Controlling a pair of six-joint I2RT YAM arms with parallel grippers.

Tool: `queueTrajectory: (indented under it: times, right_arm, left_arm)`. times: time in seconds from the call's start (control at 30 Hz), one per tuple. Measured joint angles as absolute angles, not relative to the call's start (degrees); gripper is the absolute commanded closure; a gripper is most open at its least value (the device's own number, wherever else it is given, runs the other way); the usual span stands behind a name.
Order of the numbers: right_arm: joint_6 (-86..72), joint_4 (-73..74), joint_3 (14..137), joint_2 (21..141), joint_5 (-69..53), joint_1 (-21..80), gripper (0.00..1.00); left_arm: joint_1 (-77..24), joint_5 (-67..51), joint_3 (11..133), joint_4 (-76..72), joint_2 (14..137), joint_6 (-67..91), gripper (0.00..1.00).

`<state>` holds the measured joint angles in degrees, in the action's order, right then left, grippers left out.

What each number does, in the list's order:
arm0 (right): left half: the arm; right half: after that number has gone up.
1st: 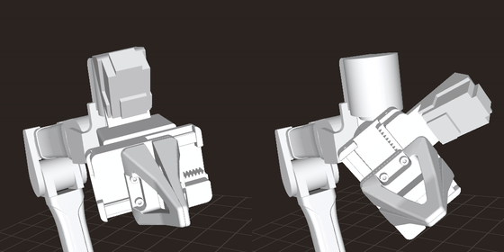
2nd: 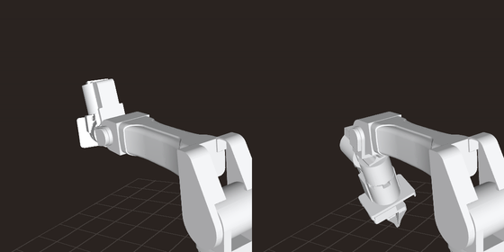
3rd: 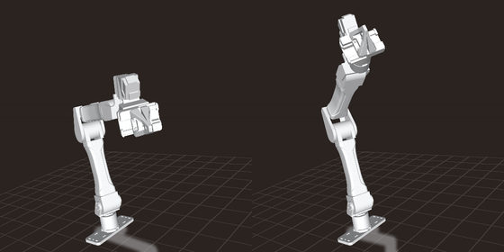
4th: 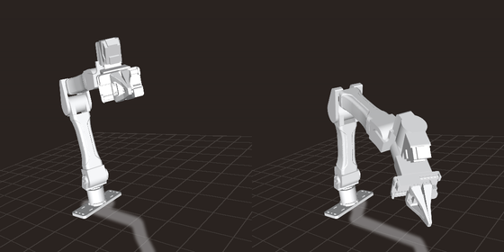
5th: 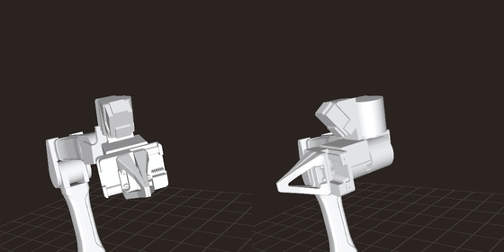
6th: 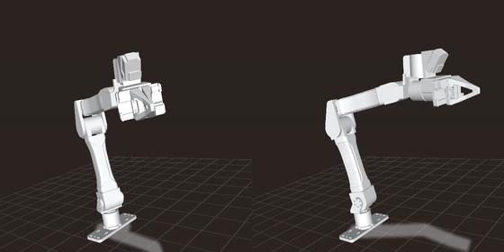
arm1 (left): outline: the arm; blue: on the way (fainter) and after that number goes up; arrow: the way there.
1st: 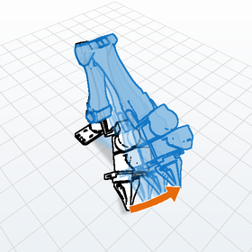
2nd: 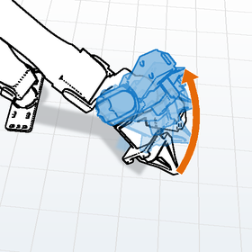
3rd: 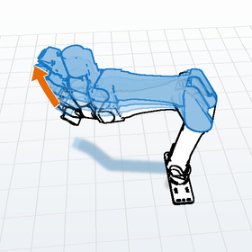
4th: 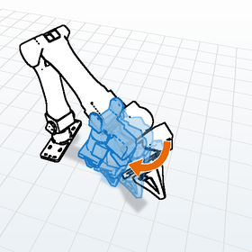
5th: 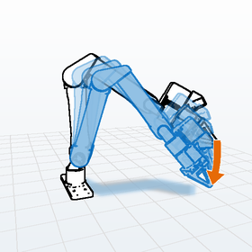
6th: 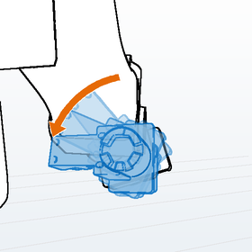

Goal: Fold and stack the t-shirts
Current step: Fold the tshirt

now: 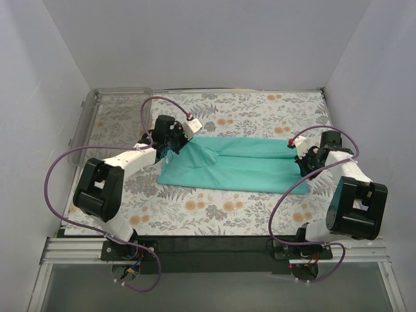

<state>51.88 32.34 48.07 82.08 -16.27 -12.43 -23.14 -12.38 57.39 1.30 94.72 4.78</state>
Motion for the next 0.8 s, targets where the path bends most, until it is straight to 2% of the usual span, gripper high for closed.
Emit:
queueTrajectory:
  times: [0.8]
  right_arm:
    - [50.06,31.09,49.84,84.64,-16.93,-12.43,0.99]
  left_arm:
    - [-21.80,-12.38,57.82,1.56,96.44,5.89,1.00]
